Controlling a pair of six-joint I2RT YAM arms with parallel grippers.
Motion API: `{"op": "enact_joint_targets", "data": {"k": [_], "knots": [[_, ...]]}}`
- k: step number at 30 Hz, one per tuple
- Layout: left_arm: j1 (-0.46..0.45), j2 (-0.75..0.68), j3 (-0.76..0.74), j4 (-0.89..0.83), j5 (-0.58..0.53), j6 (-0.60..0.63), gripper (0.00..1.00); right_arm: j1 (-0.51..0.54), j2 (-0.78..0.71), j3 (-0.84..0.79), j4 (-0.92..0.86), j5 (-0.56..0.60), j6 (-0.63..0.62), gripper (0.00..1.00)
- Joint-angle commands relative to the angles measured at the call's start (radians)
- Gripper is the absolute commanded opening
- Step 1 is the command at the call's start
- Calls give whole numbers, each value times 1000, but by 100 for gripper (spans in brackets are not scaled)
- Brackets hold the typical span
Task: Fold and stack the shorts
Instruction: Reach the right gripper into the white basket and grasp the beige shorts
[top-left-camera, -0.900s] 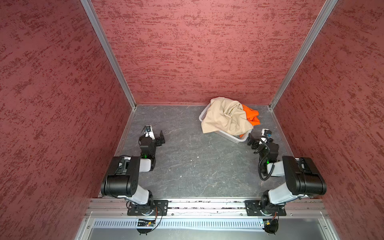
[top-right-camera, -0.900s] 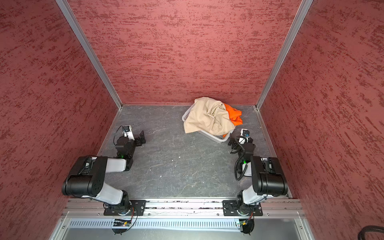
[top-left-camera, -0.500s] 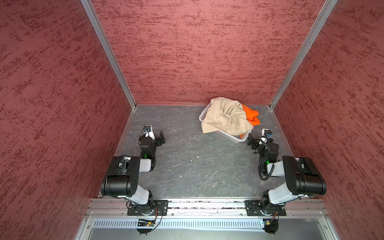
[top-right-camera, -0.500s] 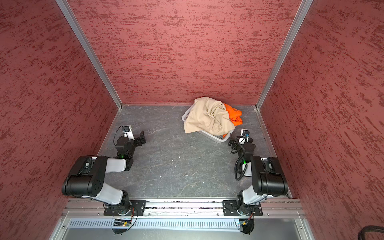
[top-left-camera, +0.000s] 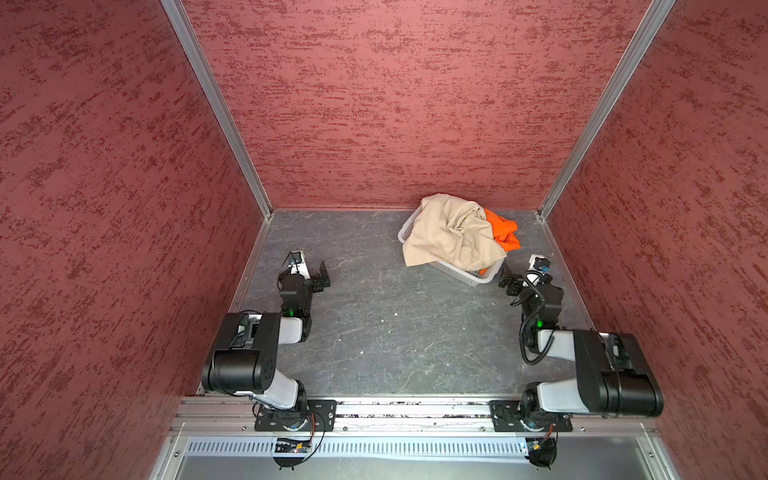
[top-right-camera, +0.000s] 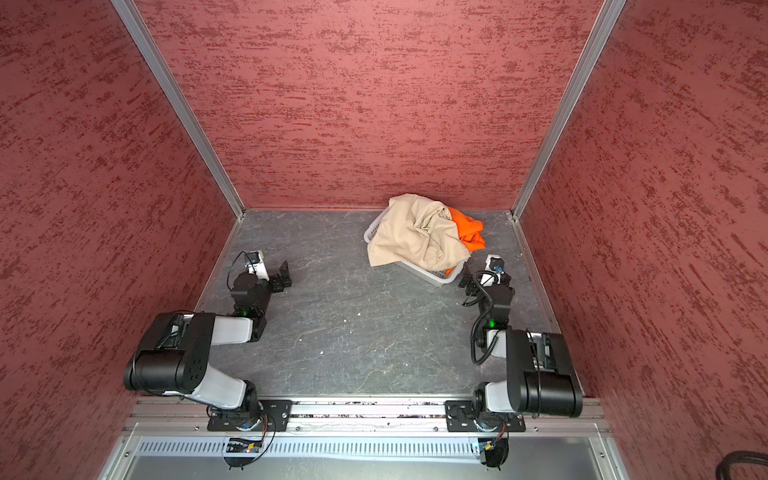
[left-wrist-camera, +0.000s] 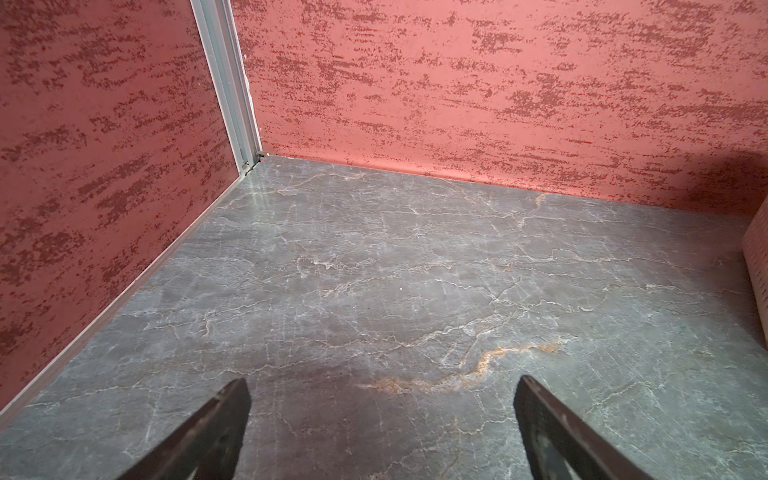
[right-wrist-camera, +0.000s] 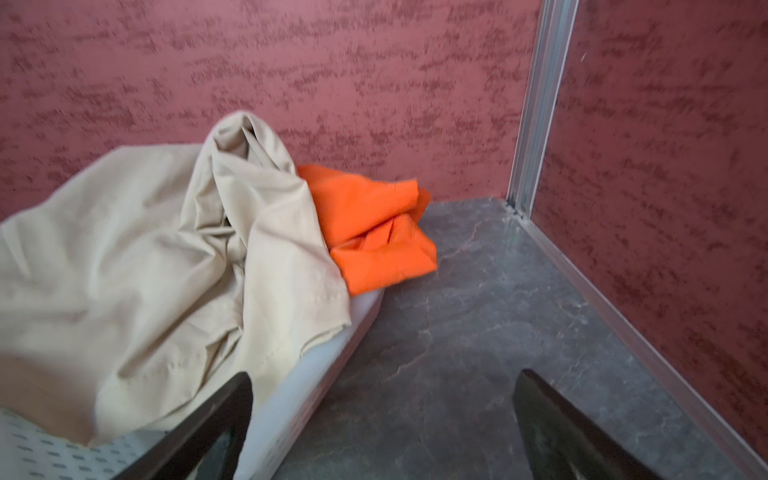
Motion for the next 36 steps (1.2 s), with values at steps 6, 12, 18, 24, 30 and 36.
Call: {"op": "enact_joint_targets", "data": {"k": [6, 12, 18, 24, 30, 36], "knots": [[-117, -361, 139, -528, -130, -15, 100, 30, -245, 379, -737, -10, 73, 99], [-151, -547, 254, -849, 5, -208, 97, 195, -127, 714, -1158, -25, 8, 99], [-202, -570, 277, -939, 17, -244, 97, 381, 140, 935, -1365, -41, -79, 99], [-205, -557, 271, -975, 13, -247, 97, 419, 414, 1095, -1470, -57, -114, 99], [-203, -563, 247, -964, 4, -250, 97, 418, 525, 1126, -1500, -155, -97, 99], [-203, -541, 233, -944, 1, -253, 97, 413, 607, 1159, -1528, -126, -8, 96]]}}
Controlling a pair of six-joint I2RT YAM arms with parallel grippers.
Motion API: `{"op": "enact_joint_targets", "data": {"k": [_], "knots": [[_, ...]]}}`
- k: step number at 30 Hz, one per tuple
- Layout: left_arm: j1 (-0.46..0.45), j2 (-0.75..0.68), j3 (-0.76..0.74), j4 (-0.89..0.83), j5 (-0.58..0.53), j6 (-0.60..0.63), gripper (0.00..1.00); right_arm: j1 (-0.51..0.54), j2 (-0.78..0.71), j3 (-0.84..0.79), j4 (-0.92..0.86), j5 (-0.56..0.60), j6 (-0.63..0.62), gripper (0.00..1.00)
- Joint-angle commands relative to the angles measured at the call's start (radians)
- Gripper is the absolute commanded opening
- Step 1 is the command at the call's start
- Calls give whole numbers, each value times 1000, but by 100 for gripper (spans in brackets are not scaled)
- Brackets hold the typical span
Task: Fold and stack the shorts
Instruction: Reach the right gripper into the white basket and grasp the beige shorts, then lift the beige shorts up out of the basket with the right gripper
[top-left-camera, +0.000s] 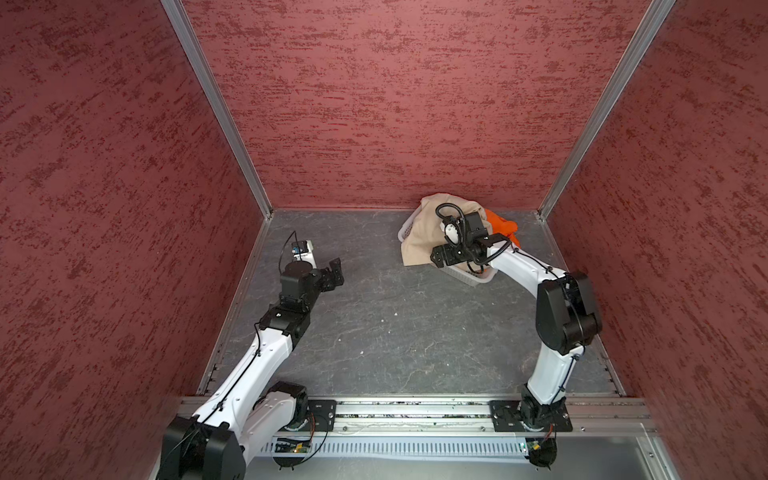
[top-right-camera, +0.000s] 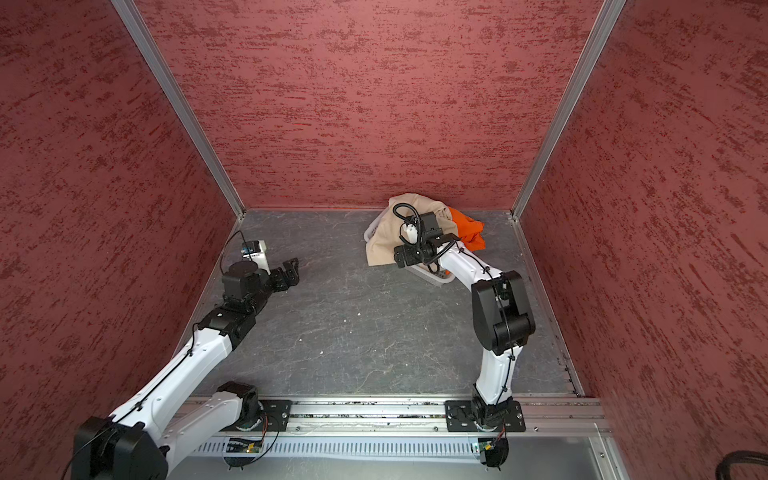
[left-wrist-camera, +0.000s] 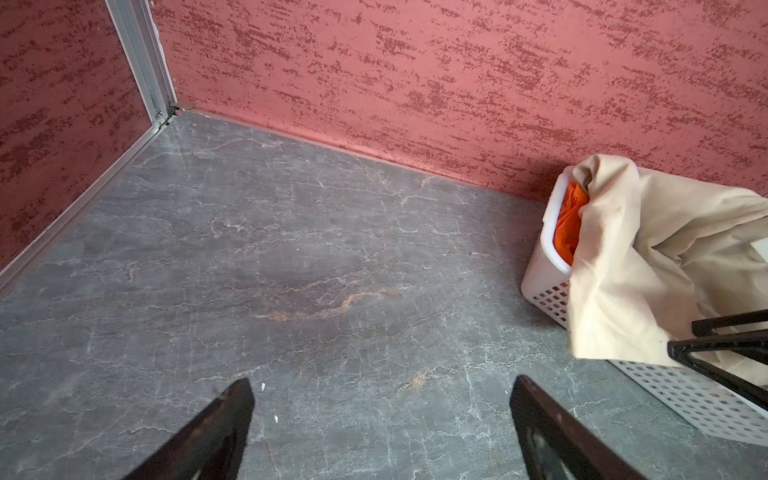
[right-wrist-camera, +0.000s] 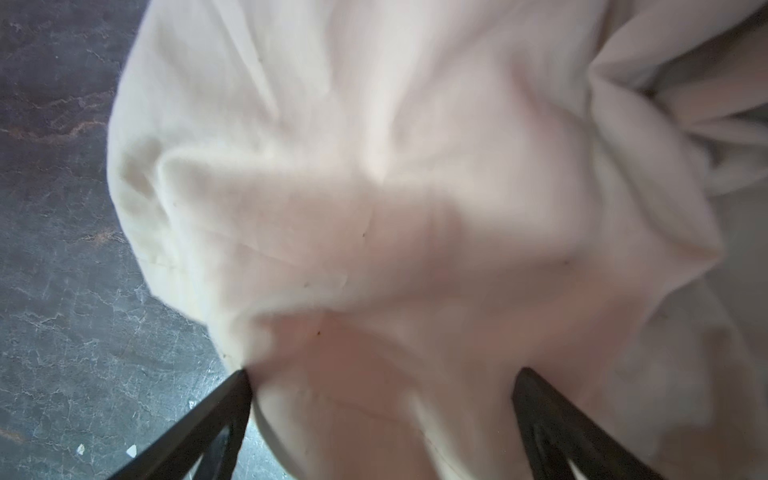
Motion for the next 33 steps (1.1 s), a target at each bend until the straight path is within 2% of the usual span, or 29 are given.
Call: {"op": "enact_joint_targets", "data": {"k": [1, 6, 9, 19, 23, 25, 33], "knots": [[-1, 13, -11, 13, -8, -14, 97, -9, 52, 25, -69, 8, 64, 96], [-1, 26, -11, 24, -5, -15, 97, -9, 6, -6, -18, -46, 86, 98], [-1, 28, -14, 30, -3, -24, 98, -13, 11, -9, -33, -7, 121, 98], [-1, 18, -26, 32, -3, -32, 98, -46, 18, -81, 57, 23, 370, 82], [-1, 10, -20, 27, -2, -28, 98, -106, -19, -159, 188, 0, 506, 73], [-1, 7, -23, 29, 0, -31, 98, -139, -33, -194, 254, -3, 565, 72], [-1, -5, -27, 21, 4, -39, 98, -262, -30, -194, 308, 46, 617, 71]]}}
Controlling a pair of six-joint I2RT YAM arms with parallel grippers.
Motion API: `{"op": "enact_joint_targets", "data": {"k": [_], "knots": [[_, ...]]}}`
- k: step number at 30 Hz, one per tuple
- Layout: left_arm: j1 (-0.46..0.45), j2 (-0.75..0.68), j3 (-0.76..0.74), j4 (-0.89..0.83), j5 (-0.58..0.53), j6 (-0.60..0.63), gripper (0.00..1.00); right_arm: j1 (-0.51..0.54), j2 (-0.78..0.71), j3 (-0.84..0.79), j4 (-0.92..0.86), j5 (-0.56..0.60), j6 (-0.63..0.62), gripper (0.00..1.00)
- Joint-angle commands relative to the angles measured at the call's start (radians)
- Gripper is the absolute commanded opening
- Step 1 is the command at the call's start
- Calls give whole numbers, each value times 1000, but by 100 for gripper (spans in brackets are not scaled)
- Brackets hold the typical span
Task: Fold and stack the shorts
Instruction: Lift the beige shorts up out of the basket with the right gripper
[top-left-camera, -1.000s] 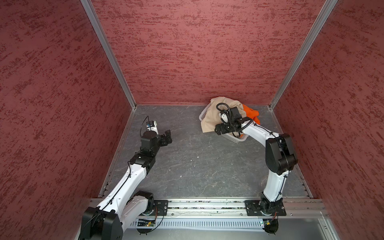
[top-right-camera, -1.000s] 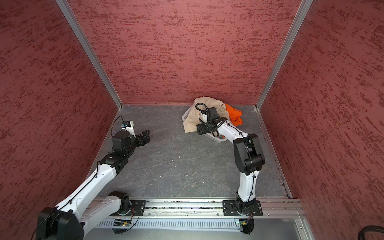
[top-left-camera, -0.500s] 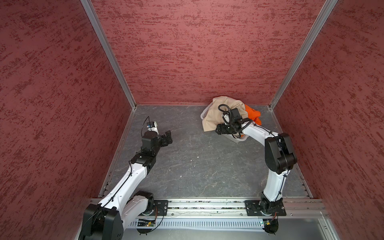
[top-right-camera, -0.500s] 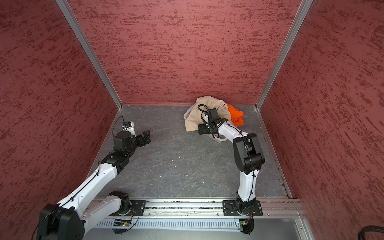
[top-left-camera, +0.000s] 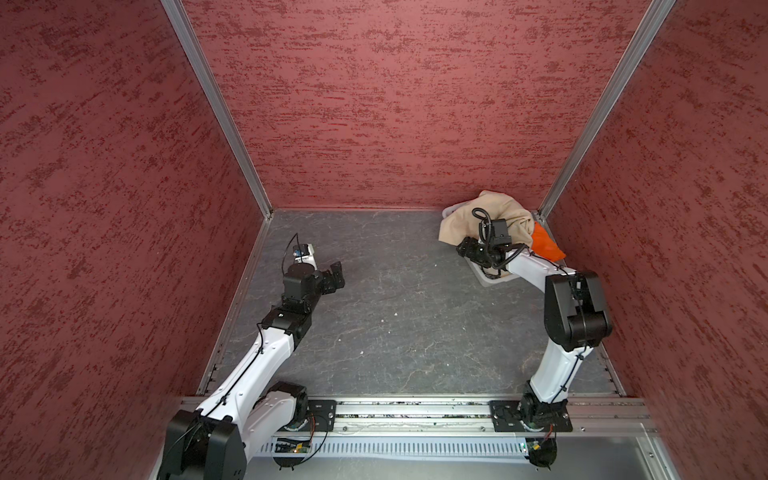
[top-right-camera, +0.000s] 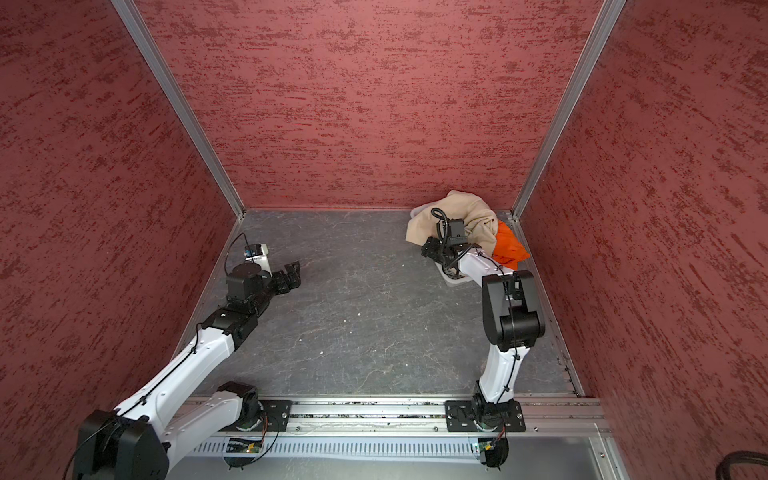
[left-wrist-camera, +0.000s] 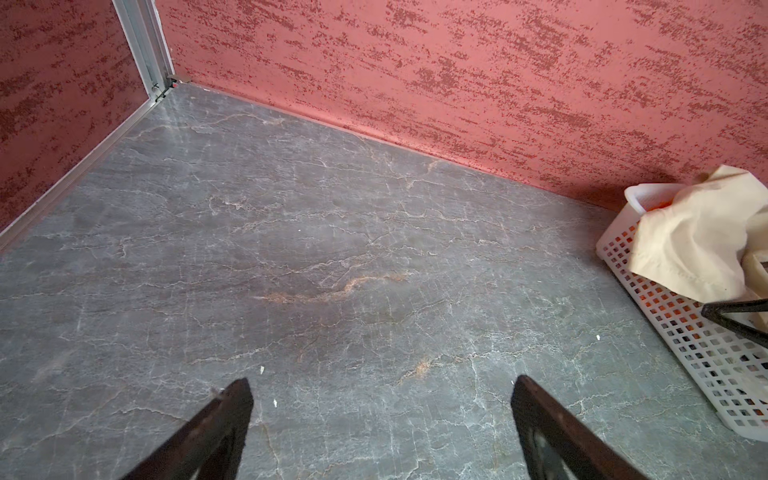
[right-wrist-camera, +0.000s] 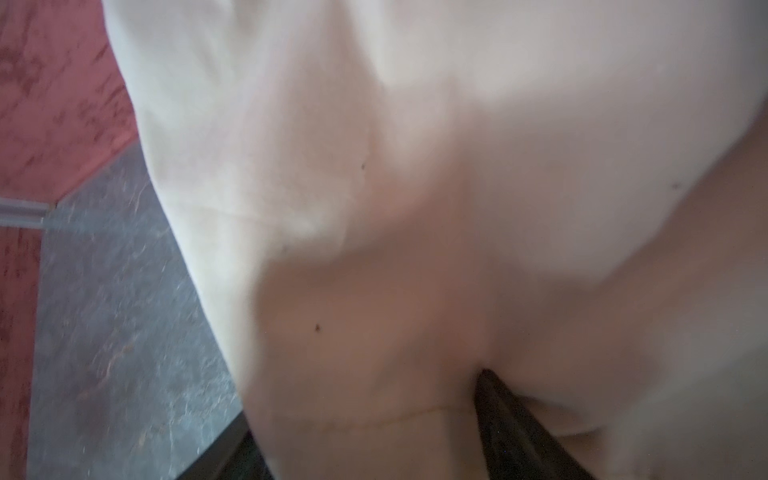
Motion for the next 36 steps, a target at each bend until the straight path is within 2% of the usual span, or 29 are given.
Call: {"op": "enact_joint_targets", "data": {"k": [1, 4, 8, 14, 19, 25, 34, 36], "knots": [[-1, -22, -5, 7, 3, -13, 98, -46, 0, -21, 45, 52, 76, 71], [-1, -25, -6, 8, 8, -13, 98, -50, 5, 1, 52, 9, 50, 72], [-6, -27, 7, -1, 58, -25, 98, -45, -85, 23, -6, -5, -19, 84], [-63, -15, 31, -8, 55, -23, 98, -74, -235, 94, -214, 185, -197, 95], [-95, 27, 52, -6, 35, -12, 98, -189, -252, 131, -263, 349, -268, 98], [-118, 80, 67, 24, 31, -12, 98, -288, -181, 245, -203, 387, -335, 98], [-141, 171, 111, 41, 33, -6, 98, -324, 76, 463, -236, 267, -335, 98], [-143, 185, 121, 42, 29, -4, 98, -328, 115, 471, -237, 246, -328, 93]]}}
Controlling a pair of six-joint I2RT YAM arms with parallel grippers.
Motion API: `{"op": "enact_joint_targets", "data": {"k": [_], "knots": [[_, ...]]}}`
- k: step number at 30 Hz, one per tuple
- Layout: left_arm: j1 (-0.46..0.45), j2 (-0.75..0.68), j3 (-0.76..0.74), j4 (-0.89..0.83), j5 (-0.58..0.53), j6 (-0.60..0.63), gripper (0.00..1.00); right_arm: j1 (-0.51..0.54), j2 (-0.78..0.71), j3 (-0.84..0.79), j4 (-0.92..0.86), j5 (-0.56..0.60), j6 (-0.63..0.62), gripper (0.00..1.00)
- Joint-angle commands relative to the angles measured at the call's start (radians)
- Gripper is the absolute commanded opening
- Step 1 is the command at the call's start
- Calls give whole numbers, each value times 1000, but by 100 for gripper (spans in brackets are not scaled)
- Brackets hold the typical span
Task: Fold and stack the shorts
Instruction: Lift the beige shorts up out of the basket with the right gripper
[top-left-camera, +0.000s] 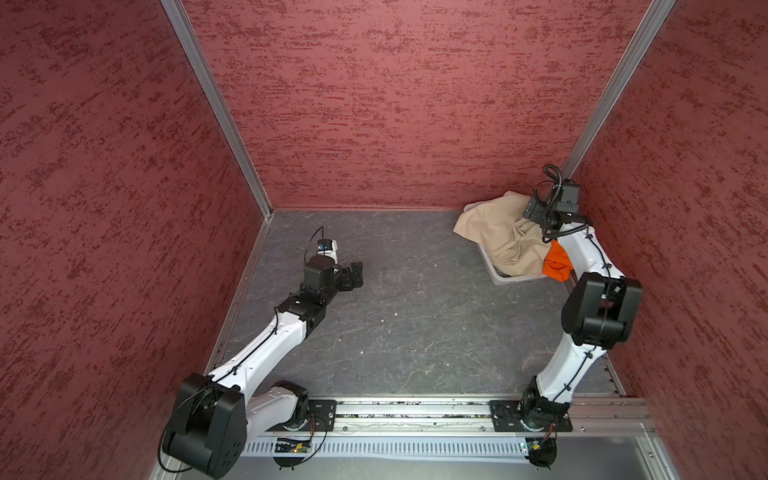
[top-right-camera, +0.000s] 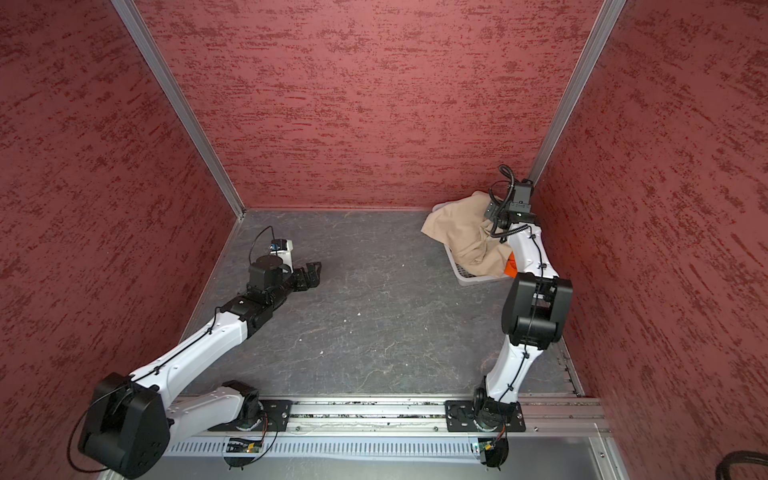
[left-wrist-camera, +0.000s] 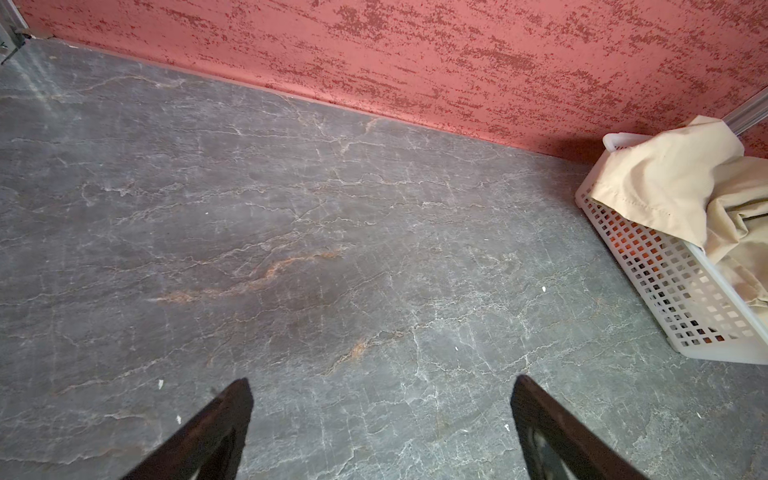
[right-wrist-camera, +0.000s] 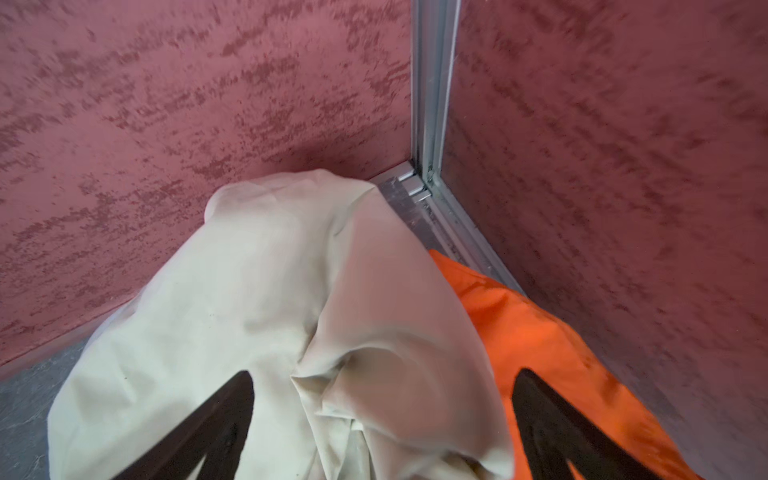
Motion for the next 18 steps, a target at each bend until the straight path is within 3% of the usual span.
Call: {"op": "enact_joint_targets", "data": {"k": [1, 3, 6, 8, 10, 18], "knots": [[-9, 20, 31, 27, -11, 13, 98, -12, 61, 24, -30, -65, 6, 85], [-10, 31, 41, 27, -10, 16, 98, -17, 81, 29, -22, -109, 14, 67], [-19, 25, 57, 12, -16, 25, 98, -18, 55, 15, 5, -165, 32, 24], [-22, 13, 66, 2, -27, 38, 98, -17, 1, -16, 54, -186, 44, 17], [-23, -2, 73, -9, -34, 51, 98, -17, -58, -34, 77, -198, 50, 2], [-24, -37, 80, -19, -44, 57, 98, -11, -263, -47, 125, -293, 75, 0]]}}
